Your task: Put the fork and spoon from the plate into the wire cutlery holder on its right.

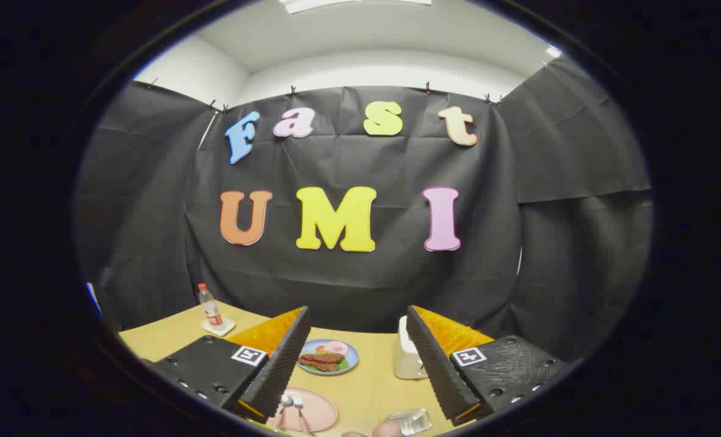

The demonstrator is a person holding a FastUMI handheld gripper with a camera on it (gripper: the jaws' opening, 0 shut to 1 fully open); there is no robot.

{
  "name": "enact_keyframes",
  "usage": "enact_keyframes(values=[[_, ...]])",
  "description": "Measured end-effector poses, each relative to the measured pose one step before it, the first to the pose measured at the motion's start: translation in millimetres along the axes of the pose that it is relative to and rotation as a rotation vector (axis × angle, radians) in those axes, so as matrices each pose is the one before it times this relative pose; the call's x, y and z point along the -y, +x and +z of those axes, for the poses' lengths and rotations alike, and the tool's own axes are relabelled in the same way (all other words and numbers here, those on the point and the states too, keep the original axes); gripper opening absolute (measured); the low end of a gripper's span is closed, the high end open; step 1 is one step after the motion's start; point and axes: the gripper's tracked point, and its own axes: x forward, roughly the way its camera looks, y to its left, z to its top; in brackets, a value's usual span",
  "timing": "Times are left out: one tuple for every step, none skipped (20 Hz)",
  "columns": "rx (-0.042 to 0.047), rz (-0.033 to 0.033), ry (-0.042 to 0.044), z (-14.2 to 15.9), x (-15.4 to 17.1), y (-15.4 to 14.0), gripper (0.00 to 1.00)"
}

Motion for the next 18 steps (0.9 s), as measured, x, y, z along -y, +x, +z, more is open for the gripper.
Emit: enact_keyframes(values=[[-0.00757, 0.00596, -0.00235, -1.93, -3.45, 0.49, 0.95], [-0.00567, 0.00488, -0.00335, -1.29, -2.99, 0.15, 0.95], [-0.00202, 0.00716, -0.00487, -0.33, -3.25, 0.11, 0.95], [-0.00081, 0.00666, -0.00612, -1.28, -3.83, -0.4, 0.95], [-0.00283, 0.00737, -0.00362, 0.02, -2.57, 0.51, 0.95], [-0.00297, 0.00703, -0.00149, -1.23, -2.75, 1.69, 0.95], [-0.00516, 0.0034, 0.00203, -0.44, -1.24, 0.71, 0.95], [-0.00694, 0.00707, 0.00257, -2.53, -1.18, 0.17, 0.95], [-0.005, 0.00497, 0.00181, -0.86, -1.17, 0.63, 0.95], [-0.00214, 0.00222, 0.00076, -0.99, 0.72, -0.64, 0.95], [0.00081, -0.00011, -0.00142, 0.01, 1.32, 0.7, 0.95], [0.00107, -0.001, 0.00016, 0.59, 1.35, 0.26, 0.95], [0.00087, -0.00092, 0.00312, 0.75, 0.47, -0.67, 0.95], [-0.00016, -0.00178, 0.00351, -0.97, 0.49, -0.18, 0.95], [0.00332, -0.00232, 0.00224, 1.29, 0.21, -0.58, 0.95], [0.00455, -0.0007, 0.00276, 0.68, -0.32, -0.29, 0.95], [0.00224, 0.00265, 0.00655, 0.73, -1.81, -0.72, 0.95], [-0.00327, 0.00944, 0.00421, -1.15, -4.85, -0.94, 0.95]])
